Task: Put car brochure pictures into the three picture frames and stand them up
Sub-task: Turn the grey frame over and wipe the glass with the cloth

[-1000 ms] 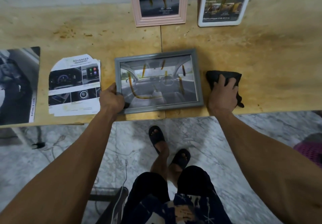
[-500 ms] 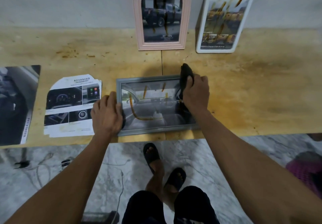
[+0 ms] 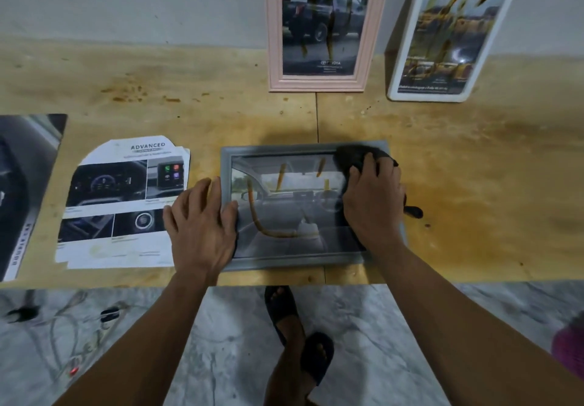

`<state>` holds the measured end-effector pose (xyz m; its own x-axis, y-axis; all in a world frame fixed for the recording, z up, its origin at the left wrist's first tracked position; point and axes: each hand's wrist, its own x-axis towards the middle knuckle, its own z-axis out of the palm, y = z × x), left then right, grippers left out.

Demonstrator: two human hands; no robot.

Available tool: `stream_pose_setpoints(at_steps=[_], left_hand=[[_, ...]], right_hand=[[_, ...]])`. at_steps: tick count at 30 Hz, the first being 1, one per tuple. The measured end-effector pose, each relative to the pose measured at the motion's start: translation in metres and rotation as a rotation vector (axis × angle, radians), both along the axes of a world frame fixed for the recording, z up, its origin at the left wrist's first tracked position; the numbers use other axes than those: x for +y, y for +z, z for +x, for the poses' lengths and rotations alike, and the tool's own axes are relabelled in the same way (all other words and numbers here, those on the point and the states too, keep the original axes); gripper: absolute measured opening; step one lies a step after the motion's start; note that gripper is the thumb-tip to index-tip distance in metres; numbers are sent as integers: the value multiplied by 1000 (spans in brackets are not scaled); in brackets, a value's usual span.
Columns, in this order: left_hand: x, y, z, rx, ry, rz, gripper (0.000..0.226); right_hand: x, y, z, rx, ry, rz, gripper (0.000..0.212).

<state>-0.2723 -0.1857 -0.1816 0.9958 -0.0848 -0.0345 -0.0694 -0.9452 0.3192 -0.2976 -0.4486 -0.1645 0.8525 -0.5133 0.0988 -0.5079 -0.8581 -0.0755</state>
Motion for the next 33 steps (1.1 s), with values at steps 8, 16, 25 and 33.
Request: stream_pose_setpoints(at_steps=[8, 16, 25, 33], left_hand=[[1, -6, 2, -38, -2, 11, 52], [0, -8, 1, -46, 28, -10, 54], [0, -9, 1, -37, 28, -11, 56], [0, -11, 1, -37, 43, 6, 60]], right_hand=[[5, -9, 7, -172, 14, 119, 32], [25, -1, 20, -148, 18, 206, 35], [71, 0, 35, -163, 54, 294, 31], [121, 7, 46, -148, 147, 378, 27]])
